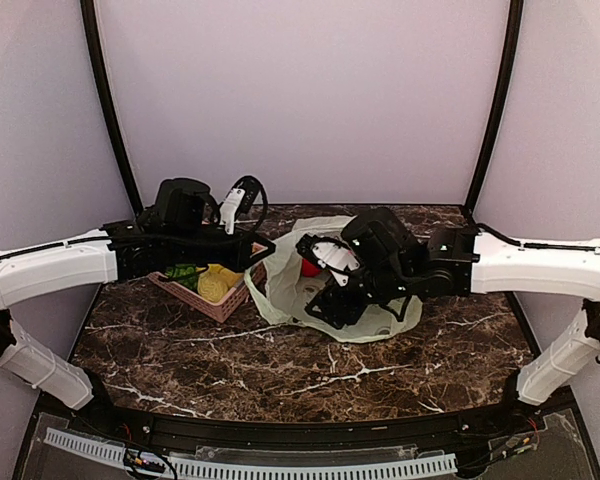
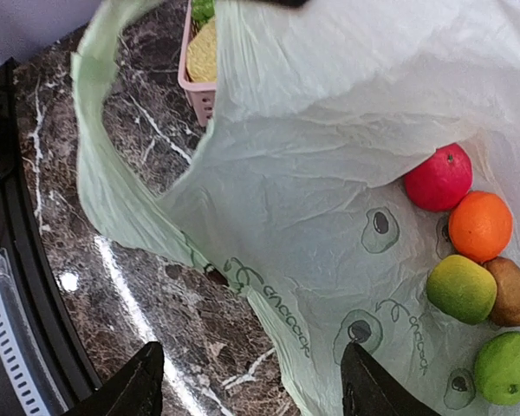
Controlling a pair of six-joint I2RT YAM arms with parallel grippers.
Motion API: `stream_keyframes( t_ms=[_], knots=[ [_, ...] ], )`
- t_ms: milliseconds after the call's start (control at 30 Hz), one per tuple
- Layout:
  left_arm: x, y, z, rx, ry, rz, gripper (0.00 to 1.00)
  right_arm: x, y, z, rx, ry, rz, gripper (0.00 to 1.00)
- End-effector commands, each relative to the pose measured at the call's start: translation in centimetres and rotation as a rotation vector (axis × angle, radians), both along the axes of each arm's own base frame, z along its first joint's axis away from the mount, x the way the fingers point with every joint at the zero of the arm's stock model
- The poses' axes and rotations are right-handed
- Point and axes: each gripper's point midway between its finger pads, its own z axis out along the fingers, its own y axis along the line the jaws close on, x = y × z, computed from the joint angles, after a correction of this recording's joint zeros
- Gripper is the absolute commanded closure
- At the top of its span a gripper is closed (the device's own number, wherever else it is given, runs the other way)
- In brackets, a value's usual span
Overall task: Untie the knot of the plastic bag and take out the fruit
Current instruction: Reach into the gripper in the takeout bag.
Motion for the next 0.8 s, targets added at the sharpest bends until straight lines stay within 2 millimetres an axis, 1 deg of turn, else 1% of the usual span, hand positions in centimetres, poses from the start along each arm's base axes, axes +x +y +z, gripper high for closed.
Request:
stream_keyframes(
  t_ms=[0, 67, 133, 267, 400, 500, 667, 767],
  knots=[
    [-0.2, 0.1, 1.3, 0.006, -0.010, -0.006, 0.99, 1.0, -1.0, -4.1, -0.104, 0.011, -0.055, 0.34],
    [-0.3, -0.1, 1.6, 0.004, -0.016, -0.019, 0.99, 1.6, -1.8, -5.9, -0.147, 0.047, -0.080, 0.36],
    [-0.5, -0.3, 1.6, 0.004, -0.018, -0.035, 0.99, 2.5, -2.6, -7.1, -0.179, 0.080, -0.120, 0.37],
    [-0.9, -0.5, 1.6, 0.000, -0.018, -0.063, 0.99, 4.9, -4.3, -8.1, -0.196, 0.103, -0.237, 0.36],
    [-1.8, -1.1, 1.5, -0.009, -0.012, -0.107, 0.99, 7.6, -5.7, -9.4, -0.189, 0.117, -0.404, 0.32],
    [-2.6, -1.7, 1.3, 0.001, -0.013, -0.139, 0.99, 9.8, -6.4, -9.9, -0.165, 0.101, -0.515, 0.29],
    [-3.2, -1.7, 0.8, 0.016, 0.000, -0.145, 0.99, 13.0, -6.6, -9.2, -0.088, 0.054, -0.616, 0.22],
    [-3.3, -1.5, 0.5, 0.021, 0.006, -0.141, 0.99, 14.3, -6.8, -9.0, -0.074, 0.020, -0.653, 0.18]
  ],
)
